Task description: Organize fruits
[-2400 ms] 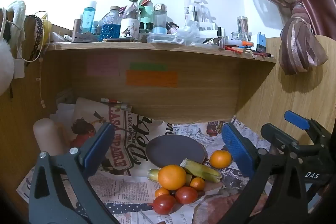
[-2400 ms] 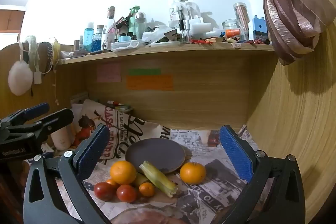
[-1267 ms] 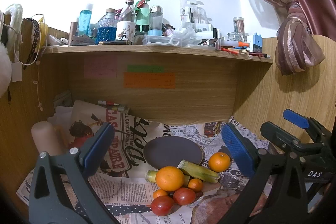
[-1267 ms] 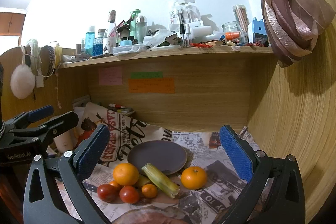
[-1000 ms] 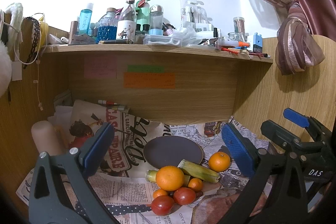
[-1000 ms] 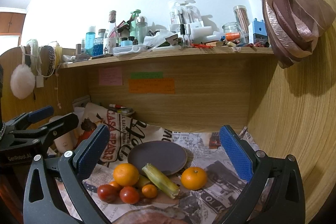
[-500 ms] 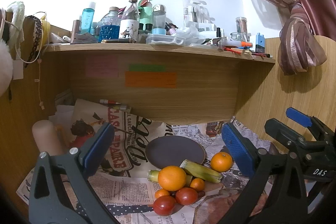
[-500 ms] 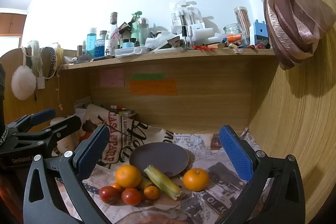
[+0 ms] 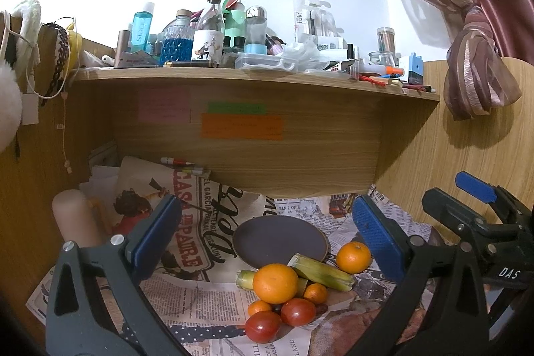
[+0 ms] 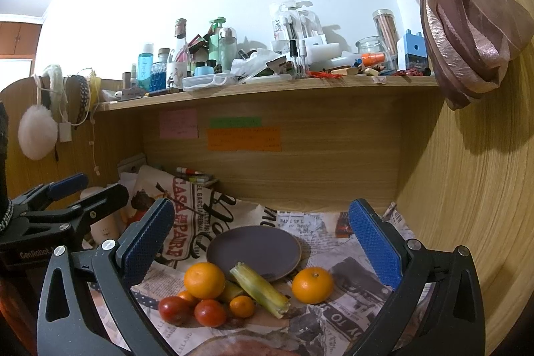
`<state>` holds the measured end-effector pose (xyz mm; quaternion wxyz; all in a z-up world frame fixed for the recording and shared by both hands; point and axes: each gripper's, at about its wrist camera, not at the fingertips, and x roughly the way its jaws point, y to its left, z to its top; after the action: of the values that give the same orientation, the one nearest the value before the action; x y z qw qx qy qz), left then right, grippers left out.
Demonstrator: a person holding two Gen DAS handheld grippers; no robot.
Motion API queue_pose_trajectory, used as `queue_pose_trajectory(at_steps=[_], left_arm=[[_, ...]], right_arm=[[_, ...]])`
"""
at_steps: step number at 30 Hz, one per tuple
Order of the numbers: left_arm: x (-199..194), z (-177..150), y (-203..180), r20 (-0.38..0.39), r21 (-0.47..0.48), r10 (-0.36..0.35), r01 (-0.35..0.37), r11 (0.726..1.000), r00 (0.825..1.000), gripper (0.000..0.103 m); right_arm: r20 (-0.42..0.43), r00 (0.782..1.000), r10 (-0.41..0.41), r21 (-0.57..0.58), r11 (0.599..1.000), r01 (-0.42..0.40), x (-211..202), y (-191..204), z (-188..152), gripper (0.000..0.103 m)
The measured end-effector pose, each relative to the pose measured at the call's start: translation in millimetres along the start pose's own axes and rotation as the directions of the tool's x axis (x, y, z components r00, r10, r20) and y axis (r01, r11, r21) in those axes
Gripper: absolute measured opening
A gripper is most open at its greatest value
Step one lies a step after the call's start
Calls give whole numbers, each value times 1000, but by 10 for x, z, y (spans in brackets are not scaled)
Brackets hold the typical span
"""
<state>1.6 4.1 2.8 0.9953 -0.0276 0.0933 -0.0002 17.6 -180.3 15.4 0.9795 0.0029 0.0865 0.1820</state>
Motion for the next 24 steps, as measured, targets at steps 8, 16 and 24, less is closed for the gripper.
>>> queue_pose_trajectory(at_steps=[8,16,24], left_arm=[[16,-19,14,2,5,-5,5,1000,1000,103],[46,-43,-39,-4,11,-23,23,1000,1000,103],[246,-115,-32,-68,-10,-73,72,997,995,88]], right_arm=[[1,1000,-2,0,1000,2,12,-13,-3,103],[4,1000,-10,-2,1000,10,31,-34,-12,103],[-34,999,-15,16,1000,16,145,-176,-89,103]])
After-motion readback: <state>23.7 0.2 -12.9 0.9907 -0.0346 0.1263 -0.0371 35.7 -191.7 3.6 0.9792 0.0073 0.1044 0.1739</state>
